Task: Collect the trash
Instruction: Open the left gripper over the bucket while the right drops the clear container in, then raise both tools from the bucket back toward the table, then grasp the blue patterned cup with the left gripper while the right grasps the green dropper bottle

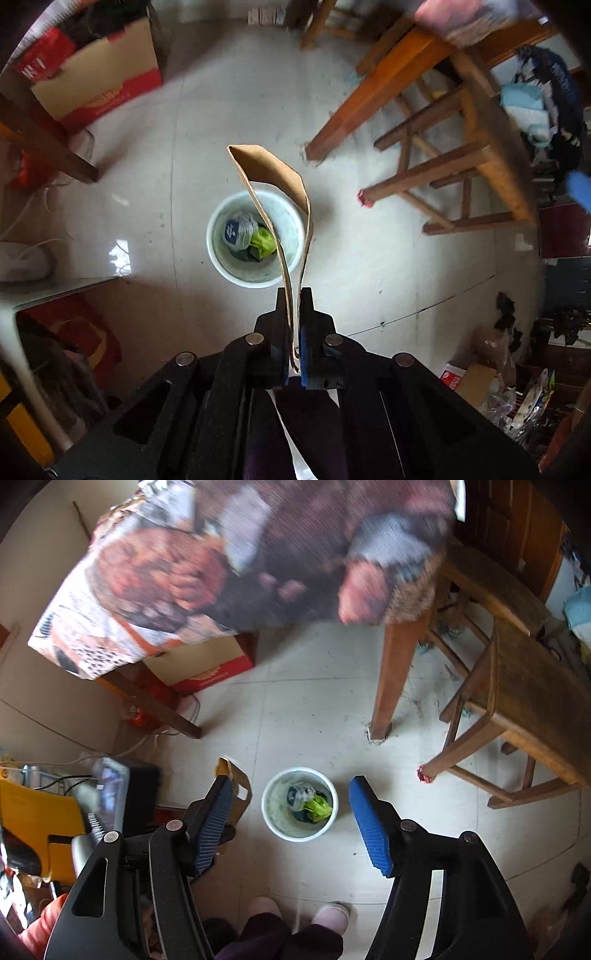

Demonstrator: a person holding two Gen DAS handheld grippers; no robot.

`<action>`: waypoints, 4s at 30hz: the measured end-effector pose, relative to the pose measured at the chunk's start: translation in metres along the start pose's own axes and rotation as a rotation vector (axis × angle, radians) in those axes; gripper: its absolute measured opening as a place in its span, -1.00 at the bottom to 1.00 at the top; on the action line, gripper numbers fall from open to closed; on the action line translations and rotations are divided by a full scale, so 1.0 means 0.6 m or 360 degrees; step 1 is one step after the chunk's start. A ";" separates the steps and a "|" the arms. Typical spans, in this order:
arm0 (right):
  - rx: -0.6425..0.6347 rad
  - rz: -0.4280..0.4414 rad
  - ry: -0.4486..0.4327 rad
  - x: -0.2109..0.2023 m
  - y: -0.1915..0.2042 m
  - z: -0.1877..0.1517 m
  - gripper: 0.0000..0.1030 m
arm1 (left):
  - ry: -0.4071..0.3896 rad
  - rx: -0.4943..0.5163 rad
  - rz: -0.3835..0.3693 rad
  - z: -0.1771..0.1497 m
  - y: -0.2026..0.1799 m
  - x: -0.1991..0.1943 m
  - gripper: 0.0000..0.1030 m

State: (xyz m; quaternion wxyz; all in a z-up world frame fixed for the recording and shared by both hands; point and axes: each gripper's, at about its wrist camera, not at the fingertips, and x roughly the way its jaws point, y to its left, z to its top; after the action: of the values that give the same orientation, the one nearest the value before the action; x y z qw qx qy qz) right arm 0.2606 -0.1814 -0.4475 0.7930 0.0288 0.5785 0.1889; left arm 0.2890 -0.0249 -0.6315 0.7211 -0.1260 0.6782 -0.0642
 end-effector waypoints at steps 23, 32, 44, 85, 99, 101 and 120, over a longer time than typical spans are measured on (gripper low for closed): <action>0.0000 0.0029 -0.0011 -0.061 0.031 0.037 0.20 | 0.0021 -0.0001 0.0181 0.030 0.009 -0.063 -0.43; -0.0125 0.0011 -0.0208 -0.273 0.134 0.096 0.20 | -0.0334 0.0006 0.0186 0.011 -0.029 -0.401 -0.34; -0.0156 -0.0032 -0.0631 -0.544 0.254 0.107 0.20 | -0.0914 0.0106 0.0151 -0.078 -0.050 -0.796 -0.16; -0.0323 -0.0116 -0.1093 -0.611 0.159 0.387 0.98 | -0.1501 -0.0027 0.0238 0.192 -0.150 -0.981 0.92; -0.0312 -0.0050 -0.0929 -0.522 0.121 0.537 0.98 | -0.1385 -0.0125 0.0326 0.368 -0.151 -0.935 0.92; -0.0287 -0.0057 -0.0900 -0.503 0.125 0.557 0.98 | -0.1363 -0.0123 0.0325 0.394 -0.134 -0.929 0.92; 0.0230 -0.0063 -0.0416 -0.199 0.141 0.765 0.97 | -0.0948 -0.0064 0.0282 0.730 0.108 -0.770 0.73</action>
State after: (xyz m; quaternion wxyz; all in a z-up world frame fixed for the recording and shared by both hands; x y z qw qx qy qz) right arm 0.6332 -0.0635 -0.1660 0.8610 0.0988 0.4828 0.1258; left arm 0.6861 0.2005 -0.1832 0.8883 -0.0938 0.4466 0.0520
